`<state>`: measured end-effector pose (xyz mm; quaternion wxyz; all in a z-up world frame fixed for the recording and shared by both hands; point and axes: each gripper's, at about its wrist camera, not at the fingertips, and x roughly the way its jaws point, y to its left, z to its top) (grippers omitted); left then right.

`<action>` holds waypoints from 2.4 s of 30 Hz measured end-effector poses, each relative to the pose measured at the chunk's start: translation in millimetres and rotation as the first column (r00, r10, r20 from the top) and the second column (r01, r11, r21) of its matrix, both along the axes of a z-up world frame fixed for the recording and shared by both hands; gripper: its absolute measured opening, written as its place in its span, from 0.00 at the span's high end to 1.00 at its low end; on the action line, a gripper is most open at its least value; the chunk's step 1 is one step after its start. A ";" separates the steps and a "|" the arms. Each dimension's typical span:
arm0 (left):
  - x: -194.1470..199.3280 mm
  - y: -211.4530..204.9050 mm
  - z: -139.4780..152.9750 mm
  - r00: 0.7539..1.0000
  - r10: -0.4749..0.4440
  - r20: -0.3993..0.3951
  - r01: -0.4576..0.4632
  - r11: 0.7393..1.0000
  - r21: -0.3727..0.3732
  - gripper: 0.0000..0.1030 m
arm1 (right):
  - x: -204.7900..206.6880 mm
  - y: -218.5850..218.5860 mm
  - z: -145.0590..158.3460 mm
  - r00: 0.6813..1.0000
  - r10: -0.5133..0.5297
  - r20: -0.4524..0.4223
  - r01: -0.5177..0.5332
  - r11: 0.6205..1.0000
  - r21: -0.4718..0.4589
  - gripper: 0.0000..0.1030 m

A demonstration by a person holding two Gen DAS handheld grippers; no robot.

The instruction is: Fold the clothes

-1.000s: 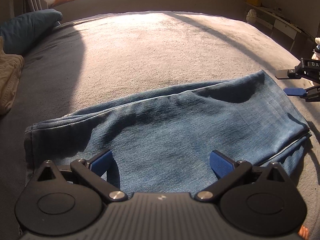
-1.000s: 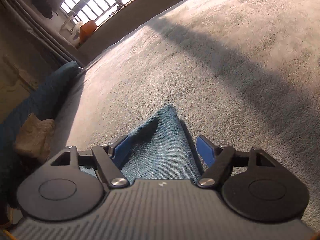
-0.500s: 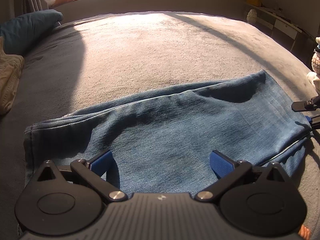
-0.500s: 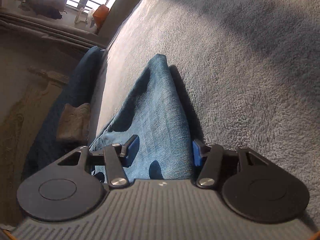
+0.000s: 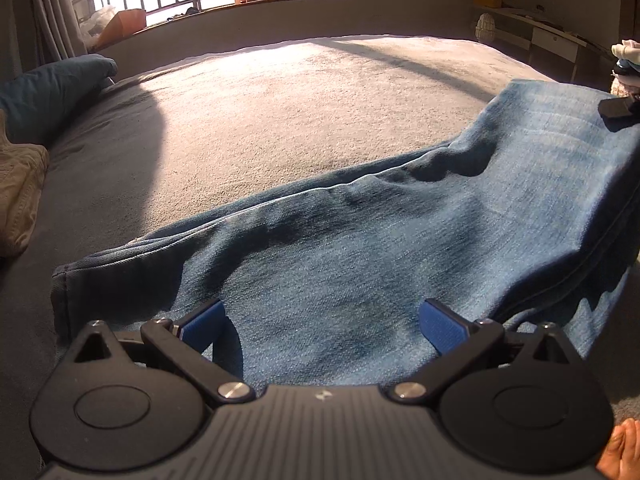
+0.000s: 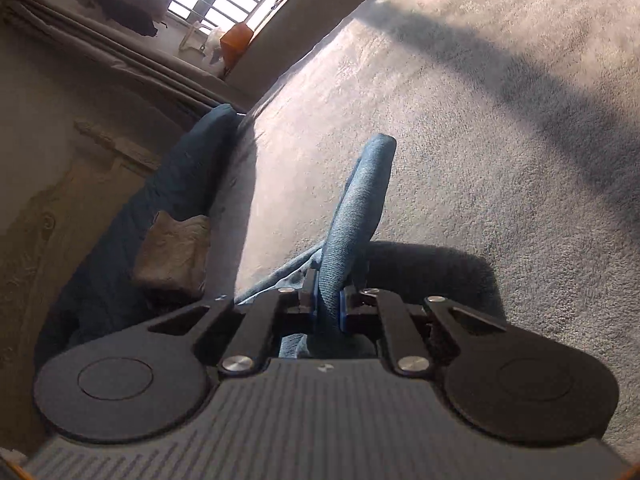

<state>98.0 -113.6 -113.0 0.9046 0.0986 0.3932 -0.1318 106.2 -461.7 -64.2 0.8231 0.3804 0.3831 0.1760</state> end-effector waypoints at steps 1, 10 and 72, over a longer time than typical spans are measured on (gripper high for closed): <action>-1.8 0.0 -0.7 1.000 -0.006 0.011 0.006 1.000 0.001 0.00 | -0.8 4.4 5.6 1.000 0.011 0.014 -0.011 1.000 0.007 0.93; -3.6 19.9 36.1 0.991 -0.044 0.123 0.053 0.996 -0.076 0.00 | -2.3 45.0 48.9 0.985 0.118 0.129 -0.123 0.992 0.028 0.93; -65.1 132.9 66.4 0.980 0.153 0.125 -0.148 0.988 -0.049 0.00 | 8.6 166.5 20.6 0.934 0.313 0.171 -0.349 0.900 0.260 0.92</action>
